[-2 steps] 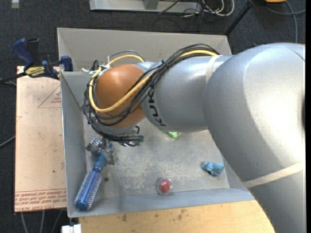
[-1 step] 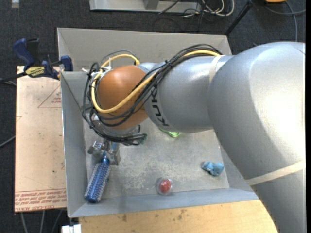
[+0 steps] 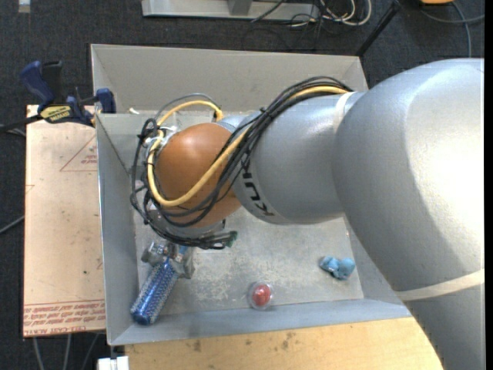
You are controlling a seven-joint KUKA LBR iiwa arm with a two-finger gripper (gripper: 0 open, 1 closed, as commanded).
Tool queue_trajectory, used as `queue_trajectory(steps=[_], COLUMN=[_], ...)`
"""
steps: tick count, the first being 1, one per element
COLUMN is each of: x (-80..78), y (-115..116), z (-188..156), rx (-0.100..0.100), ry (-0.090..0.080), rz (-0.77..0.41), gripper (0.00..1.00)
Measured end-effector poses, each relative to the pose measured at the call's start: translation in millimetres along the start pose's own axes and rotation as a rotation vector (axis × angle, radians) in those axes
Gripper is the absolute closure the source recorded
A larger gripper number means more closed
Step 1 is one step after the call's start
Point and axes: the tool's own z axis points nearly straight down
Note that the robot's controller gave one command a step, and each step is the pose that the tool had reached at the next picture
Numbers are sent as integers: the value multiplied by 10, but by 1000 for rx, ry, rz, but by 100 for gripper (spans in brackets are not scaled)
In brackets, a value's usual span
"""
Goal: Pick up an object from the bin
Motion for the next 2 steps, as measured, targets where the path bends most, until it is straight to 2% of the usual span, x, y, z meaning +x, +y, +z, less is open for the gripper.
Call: queue_trajectory(steps=[1, 2], x=[116, 138], y=[67, 251], z=[41, 25], rx=[5, 11], ry=[-7, -7], rz=[-18, -105], gripper=[100, 100])
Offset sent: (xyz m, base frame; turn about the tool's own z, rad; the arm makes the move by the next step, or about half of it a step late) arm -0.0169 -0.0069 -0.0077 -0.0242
